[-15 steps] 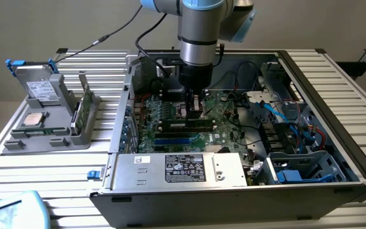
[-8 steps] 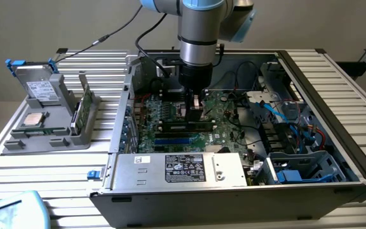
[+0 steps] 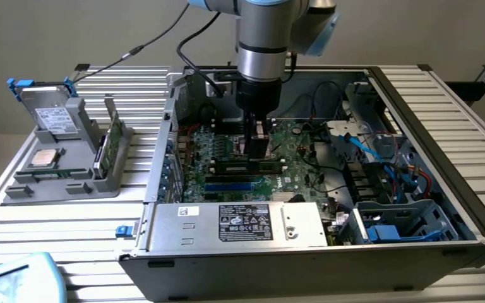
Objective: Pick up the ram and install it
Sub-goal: 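Insert the ram into the slot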
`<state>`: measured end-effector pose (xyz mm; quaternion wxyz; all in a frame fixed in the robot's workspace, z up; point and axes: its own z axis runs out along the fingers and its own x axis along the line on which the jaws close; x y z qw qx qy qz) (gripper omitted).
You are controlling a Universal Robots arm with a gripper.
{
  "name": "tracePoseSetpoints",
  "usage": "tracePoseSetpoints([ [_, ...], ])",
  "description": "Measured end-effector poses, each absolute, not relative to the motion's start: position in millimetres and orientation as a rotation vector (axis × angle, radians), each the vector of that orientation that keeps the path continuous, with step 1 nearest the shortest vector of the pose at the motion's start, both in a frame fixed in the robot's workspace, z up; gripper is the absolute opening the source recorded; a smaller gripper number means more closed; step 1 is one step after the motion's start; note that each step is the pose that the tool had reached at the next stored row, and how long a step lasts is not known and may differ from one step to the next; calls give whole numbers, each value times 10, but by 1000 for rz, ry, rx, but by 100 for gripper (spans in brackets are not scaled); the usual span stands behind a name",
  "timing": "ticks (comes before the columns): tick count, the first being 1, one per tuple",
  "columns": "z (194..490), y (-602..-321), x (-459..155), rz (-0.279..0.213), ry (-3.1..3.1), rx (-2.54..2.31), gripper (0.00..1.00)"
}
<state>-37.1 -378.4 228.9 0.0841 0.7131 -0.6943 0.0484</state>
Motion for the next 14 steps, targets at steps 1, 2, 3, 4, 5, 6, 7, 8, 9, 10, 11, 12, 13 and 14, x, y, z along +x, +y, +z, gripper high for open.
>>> tracePoseSetpoints([
  [1,2315,-3784,-373,144,-2071,2128,53],
  [2,2333,-3785,-375,144,-2071,2128,53],
  [3,2336,-3784,-375,144,-2071,2128,53],
  [4,2336,-3784,-375,144,-2071,2128,53],
  [5,2336,-3784,-375,144,-2072,2128,53],
  [6,2336,-3784,-375,144,-2072,2128,50],
  [7,2336,-3784,-375,144,-2072,2128,50],
  [8,2336,-3784,-375,144,-2071,2128,44],
  [9,2336,-3784,-376,144,-2072,2128,37],
  [10,2336,-3784,-375,144,-2072,2128,31],
  [11,2336,-3784,-375,144,-2071,2128,31],
  [12,2336,-3784,-375,144,-2071,2128,25],
  [13,2336,-3784,-375,144,-2071,2128,19],
  [14,2336,-3784,-375,144,-2071,2128,13],
])
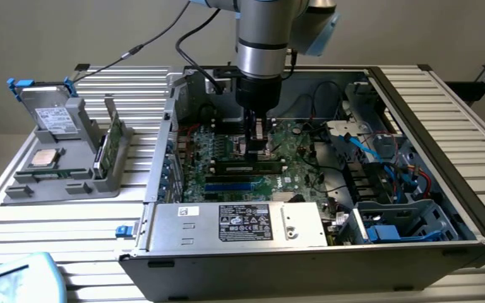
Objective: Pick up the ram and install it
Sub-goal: 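Insert the ram into the slot, then press down the ram until it locks into place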
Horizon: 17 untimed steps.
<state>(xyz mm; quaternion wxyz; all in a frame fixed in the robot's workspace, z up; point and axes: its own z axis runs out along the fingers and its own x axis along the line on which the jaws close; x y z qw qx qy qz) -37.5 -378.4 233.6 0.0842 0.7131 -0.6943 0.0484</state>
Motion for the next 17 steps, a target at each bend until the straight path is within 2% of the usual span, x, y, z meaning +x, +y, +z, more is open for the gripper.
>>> tracePoseSetpoints([
  [1,2336,-3784,-375,144,-2071,2128,10],
  [17,2336,-3784,-373,144,-2071,2128,10],
])
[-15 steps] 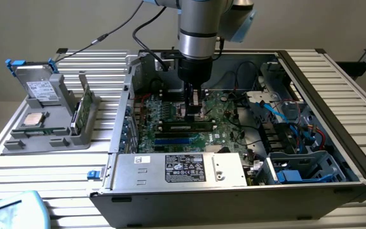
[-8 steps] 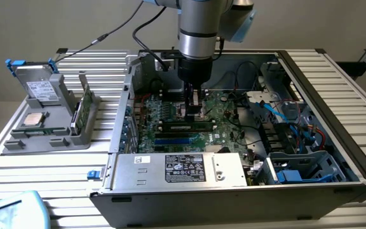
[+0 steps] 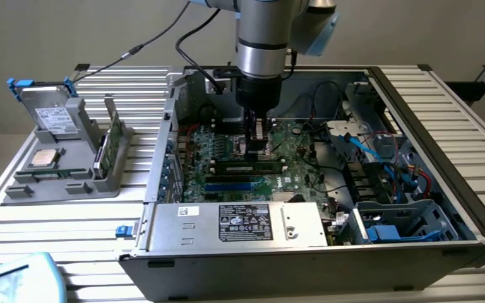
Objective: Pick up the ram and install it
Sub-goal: 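Press down the ram until it locks into place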
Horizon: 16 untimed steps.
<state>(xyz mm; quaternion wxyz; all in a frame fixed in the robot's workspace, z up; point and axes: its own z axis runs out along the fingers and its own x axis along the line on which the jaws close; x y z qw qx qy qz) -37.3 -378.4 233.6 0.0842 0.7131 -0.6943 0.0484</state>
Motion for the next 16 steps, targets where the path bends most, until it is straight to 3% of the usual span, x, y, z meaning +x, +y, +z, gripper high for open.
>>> tracePoseSetpoints([
  [16,2274,-3784,-40,144,-2071,2128,10],
])
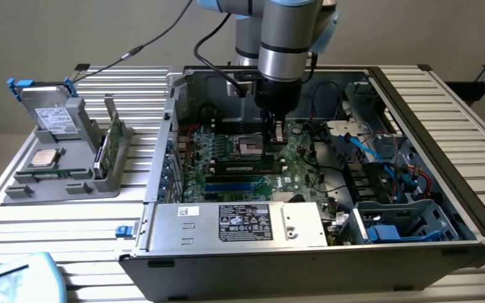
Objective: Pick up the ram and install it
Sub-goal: 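Press down the ram until it locks into place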
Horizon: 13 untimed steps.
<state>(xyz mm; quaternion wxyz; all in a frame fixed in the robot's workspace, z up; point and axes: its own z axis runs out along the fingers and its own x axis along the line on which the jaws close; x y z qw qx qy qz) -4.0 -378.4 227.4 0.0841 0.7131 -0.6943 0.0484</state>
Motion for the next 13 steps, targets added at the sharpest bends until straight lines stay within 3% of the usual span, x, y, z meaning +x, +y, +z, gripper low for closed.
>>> tracePoseSetpoints([
  [9,2220,-3784,-40,144,-2072,2128,10],
  [13,2341,-3785,-40,144,-2071,2128,10],
])
